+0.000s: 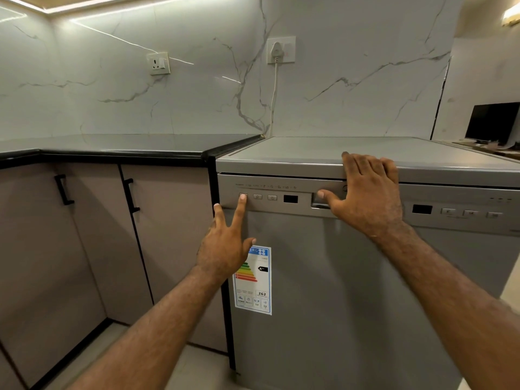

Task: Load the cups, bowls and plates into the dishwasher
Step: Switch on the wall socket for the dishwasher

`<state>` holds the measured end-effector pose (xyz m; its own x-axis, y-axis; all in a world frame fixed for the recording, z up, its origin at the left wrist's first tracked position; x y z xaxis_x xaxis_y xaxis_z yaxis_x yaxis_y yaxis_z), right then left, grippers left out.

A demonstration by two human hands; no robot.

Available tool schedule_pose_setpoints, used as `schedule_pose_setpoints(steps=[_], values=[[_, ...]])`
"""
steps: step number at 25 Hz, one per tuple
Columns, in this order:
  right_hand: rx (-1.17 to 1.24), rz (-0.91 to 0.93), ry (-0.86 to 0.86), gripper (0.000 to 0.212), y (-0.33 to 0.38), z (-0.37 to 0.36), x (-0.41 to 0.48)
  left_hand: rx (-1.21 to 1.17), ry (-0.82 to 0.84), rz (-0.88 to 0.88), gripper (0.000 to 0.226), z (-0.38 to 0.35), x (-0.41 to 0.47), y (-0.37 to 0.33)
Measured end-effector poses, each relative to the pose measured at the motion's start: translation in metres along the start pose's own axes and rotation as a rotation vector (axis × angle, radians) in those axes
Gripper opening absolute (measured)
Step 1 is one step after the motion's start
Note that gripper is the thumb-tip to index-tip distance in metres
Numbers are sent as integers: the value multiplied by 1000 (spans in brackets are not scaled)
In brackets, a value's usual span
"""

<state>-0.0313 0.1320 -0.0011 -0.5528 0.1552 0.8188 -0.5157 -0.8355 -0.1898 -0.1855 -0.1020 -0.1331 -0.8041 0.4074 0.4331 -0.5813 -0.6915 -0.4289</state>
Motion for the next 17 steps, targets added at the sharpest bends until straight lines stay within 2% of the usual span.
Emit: schedule_pose_setpoints(steps=[9,17], values=[[-14,15,41,92,1,-3,1,63,-66,-19,109,3,-5,-5],[-31,12,41,92,2,-3,-1,224,-80,-363,93,-17,-21,-91]])
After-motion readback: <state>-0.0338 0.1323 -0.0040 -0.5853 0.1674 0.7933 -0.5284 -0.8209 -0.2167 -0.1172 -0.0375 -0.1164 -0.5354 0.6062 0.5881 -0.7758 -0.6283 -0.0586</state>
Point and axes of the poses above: each hand's wrist, its own x-axis towards the middle knuckle, its own z-axis out of the back of the hand, y = z × x, the point moved 10 cm from there along x, towards the middle knuckle, and after that the axes turned 11 degrees about -x, right-handed, at the moved point
